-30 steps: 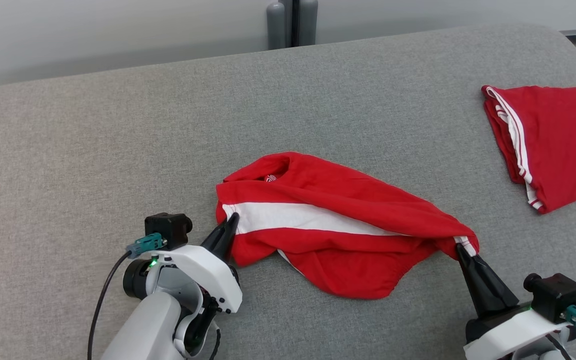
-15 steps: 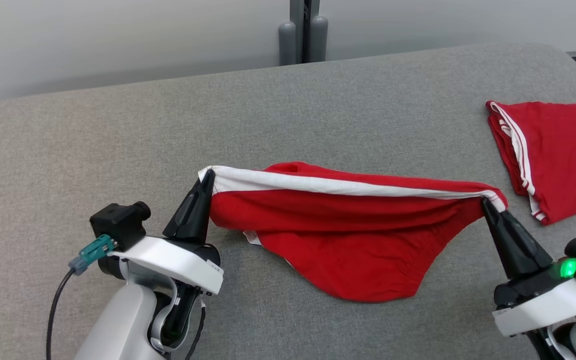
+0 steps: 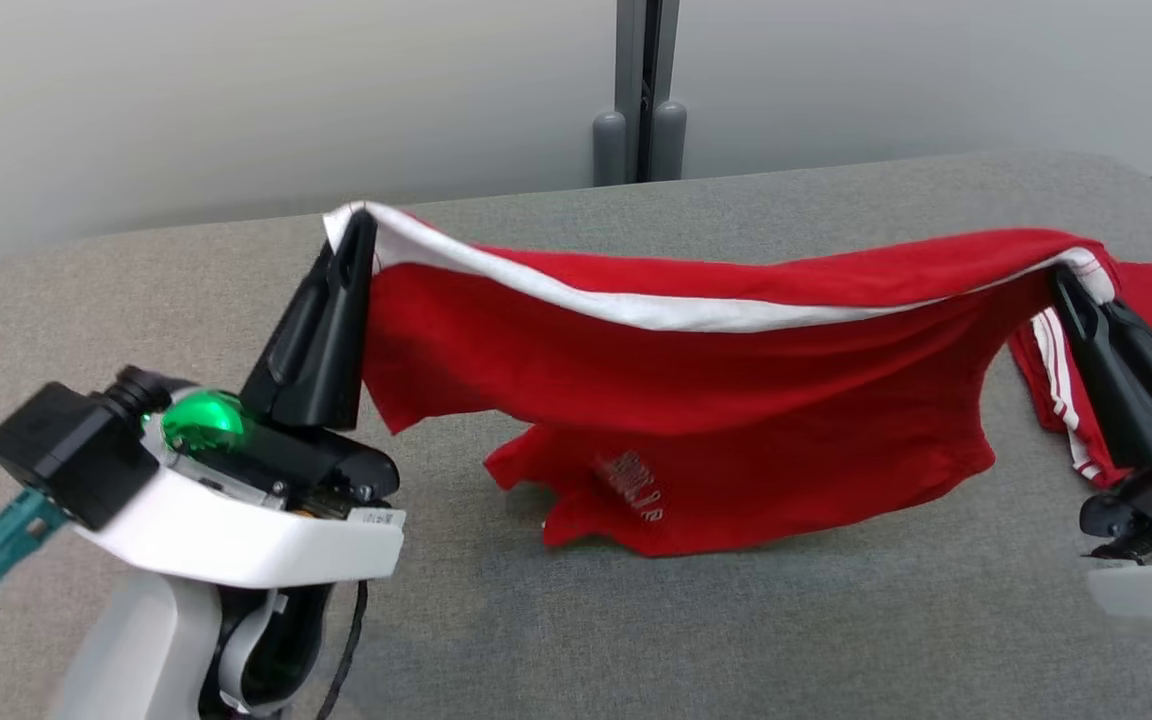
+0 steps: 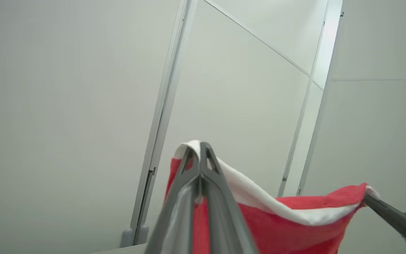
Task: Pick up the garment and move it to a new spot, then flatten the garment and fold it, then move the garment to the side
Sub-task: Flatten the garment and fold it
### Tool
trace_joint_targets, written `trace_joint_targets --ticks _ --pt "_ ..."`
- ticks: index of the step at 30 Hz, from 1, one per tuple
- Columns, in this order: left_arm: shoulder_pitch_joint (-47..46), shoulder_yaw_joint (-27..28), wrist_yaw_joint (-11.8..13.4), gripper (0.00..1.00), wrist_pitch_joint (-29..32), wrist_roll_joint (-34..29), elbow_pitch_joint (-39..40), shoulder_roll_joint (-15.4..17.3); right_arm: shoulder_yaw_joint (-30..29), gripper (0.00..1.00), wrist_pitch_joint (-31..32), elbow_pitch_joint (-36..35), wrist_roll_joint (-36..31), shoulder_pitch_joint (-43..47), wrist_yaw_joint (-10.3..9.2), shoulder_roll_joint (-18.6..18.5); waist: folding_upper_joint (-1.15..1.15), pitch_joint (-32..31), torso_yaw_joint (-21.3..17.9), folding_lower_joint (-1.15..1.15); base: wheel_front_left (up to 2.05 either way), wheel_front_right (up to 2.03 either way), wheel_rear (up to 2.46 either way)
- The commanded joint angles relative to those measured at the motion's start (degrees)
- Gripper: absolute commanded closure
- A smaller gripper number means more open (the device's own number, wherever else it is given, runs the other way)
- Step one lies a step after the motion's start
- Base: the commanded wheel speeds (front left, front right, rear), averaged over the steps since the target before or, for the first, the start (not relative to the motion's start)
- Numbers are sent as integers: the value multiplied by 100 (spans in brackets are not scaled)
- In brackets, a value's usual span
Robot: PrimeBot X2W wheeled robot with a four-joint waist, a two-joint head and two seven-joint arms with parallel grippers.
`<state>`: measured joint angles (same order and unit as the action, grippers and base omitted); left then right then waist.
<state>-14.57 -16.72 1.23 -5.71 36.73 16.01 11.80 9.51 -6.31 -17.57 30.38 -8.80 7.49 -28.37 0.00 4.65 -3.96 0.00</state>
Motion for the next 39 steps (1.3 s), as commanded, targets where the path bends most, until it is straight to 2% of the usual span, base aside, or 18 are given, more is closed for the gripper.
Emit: trace_joint_targets --ticks 1,4,6,11,13,14,15,19,25,28,32,35,39 --pt "-234 32 63 100 159 -16 202 59 -5 100 125 -102 40 -199 1 -52 0 21 18 0 0 0 0" --pt "-707 91 101 100 505 -7 294 176 116 100 356 -76 65 -610 1 5 0 113 63 0 0 0 0" --pt "-1137 141 61 100 677 -9 90 260 249 100 485 116 109 -1007 1 69 0 232 94 0 0 0 0" --pt "-2499 231 -75 100 1005 -154 -951 459 838 100 677 1013 78 -2494 1 330 0 698 164 0 0 0 0" --pt "-3132 263 -121 100 1013 -275 -1480 506 1131 100 645 1458 52 -3269 1 482 0 953 195 0 0 0 0" --pt "-3132 263 -121 100 1013 -275 -1480 506 1131 100 645 1458 52 -3269 1 482 0 953 195 0 0 0 0" --pt "-3463 279 -142 100 1004 -330 -1760 523 1272 100 617 1712 9 -3669 1 561 0 1082 208 0 0 0 0" --pt "-4847 364 -217 100 668 -652 -2760 582 1616 100 280 2829 -234 -5282 1 946 0 1591 253 0 0 0 0" --pt "-6355 364 -423 100 -446 -1114 -3945 620 1603 100 -636 4683 -877 -6932 1 1647 0 2262 284 0 0 0 0" --pt "-6610 312 -463 100 -797 -1296 -4484 553 1540 100 -820 5424 -1075 -7227 1 1905 0 2611 342 0 0 0 0" --pt "-6462 399 -554 100 -938 -1206 -4982 236 1516 100 -899 6028 -1186 -7169 1 2021 0 3068 491 0 0 0 0" --pt "-6201 582 -688 100 -952 -1161 -4840 83 1520 100 -901 5966 -1188 -6923 0 1930 0 3317 602 0 0 0 0" --pt "-5590 898 -816 100 -951 -1097 -4347 -93 1497 100 -898 5540 -1018 -6441 1 1766 0 3353 655 0 0 0 0"
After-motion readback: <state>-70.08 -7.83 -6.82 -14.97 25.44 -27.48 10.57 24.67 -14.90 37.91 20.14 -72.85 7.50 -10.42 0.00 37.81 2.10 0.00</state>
